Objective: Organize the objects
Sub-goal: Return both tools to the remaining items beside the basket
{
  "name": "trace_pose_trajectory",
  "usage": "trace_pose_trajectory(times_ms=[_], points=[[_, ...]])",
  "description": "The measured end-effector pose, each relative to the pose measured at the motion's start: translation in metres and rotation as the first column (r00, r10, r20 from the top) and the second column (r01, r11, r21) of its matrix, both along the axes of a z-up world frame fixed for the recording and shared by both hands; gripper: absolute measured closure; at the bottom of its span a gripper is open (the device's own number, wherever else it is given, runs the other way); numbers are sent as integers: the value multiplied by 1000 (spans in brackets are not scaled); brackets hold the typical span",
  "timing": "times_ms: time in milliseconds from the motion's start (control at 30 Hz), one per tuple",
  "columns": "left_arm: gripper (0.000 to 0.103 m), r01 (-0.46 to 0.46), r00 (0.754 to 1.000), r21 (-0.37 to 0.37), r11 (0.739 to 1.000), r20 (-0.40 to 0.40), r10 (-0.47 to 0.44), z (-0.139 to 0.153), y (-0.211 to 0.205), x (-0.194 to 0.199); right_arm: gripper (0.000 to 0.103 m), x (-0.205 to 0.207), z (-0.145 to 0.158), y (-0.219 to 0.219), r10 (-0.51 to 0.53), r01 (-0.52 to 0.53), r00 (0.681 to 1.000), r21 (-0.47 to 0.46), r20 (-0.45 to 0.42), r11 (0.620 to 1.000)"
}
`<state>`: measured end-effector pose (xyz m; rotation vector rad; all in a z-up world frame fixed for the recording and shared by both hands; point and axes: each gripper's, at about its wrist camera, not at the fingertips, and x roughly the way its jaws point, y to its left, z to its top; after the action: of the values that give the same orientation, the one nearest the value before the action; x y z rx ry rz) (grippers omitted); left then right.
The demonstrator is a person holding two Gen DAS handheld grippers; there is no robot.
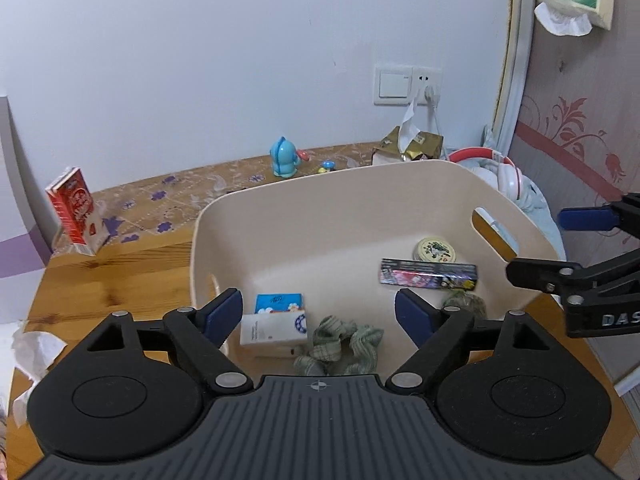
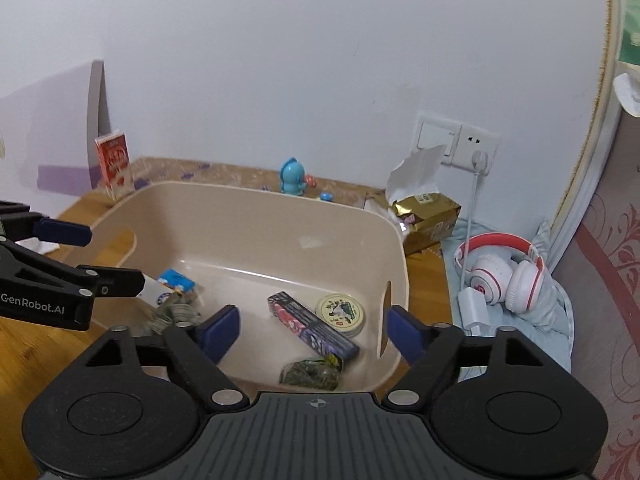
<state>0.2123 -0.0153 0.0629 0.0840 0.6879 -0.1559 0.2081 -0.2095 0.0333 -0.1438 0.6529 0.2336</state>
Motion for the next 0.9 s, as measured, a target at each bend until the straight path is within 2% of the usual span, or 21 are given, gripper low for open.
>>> trace_pose_trajectory(times_ms=[67,367,633,900], points=[[17,-4,1000,-1,1000,6,4,1,3,-12,2,-10,2,-3,-6,5,1000,20,13,1000],[15,-42,999,-29,999,-13,42,-9,22,-62,0,-49,-12,-16,-19,19,1000,63,-10,998],[15,-82,995,-54,995,-67,79,-39,29,-101,0,-69,-44,-19,-15,20,996,58,-89,998],[15,-118,985,-79,990,-134,107,-75,25,-122,0,-78,-75,-15,5,5,987,64,-158,998]])
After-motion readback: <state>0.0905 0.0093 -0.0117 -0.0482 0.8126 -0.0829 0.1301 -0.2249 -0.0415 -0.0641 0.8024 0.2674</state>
